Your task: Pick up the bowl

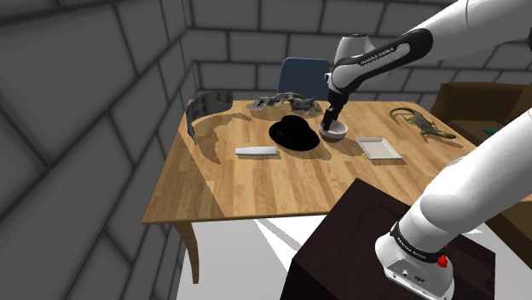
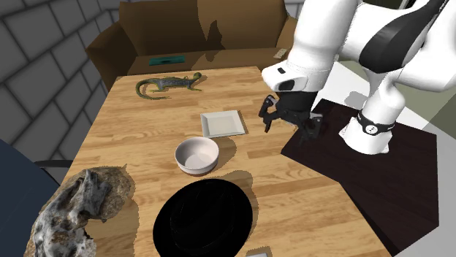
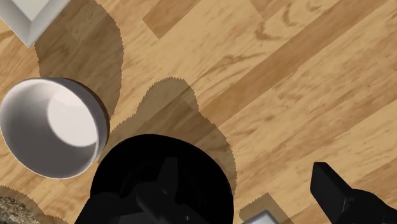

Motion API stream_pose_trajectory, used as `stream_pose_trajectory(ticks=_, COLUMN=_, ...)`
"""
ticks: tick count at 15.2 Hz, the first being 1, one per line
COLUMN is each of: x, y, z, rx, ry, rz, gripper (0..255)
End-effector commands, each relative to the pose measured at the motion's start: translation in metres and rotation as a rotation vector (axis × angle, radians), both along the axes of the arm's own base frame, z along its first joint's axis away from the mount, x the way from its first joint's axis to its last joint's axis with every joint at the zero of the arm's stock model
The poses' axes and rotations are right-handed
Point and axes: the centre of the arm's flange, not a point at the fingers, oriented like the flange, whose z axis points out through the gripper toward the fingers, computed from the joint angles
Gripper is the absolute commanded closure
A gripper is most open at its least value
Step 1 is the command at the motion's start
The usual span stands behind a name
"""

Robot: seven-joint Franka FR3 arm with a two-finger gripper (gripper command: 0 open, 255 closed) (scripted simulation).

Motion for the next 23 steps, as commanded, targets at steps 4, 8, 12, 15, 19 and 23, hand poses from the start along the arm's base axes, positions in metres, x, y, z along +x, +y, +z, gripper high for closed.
stream_pose_trajectory(ticks=4, x=0.019, y=-0.045, z=-0.040, rx=-0.024, ry=0.002, rz=-0.003, gripper=0)
stream_pose_trajectory(ticks=8, x=0.035, y=-0.083, z=-0.071, rx=-0.042, ry=0.005, rz=-0.005, gripper=0)
stream_pose_trajectory(ticks=12, x=0.050, y=-0.121, z=-0.101, rx=-0.060, ry=0.007, rz=-0.008, gripper=0)
stream_pose_trajectory(ticks=15, x=0.062, y=-0.149, z=-0.124, rx=-0.073, ry=0.009, rz=-0.010, gripper=0)
stream_pose_trajectory(ticks=19, x=0.075, y=-0.182, z=-0.149, rx=-0.088, ry=0.011, rz=-0.012, gripper=0)
stream_pose_trajectory(ticks=23, x=0.075, y=-0.182, z=-0.170, rx=-0.088, ry=0.011, rz=-0.012, gripper=0)
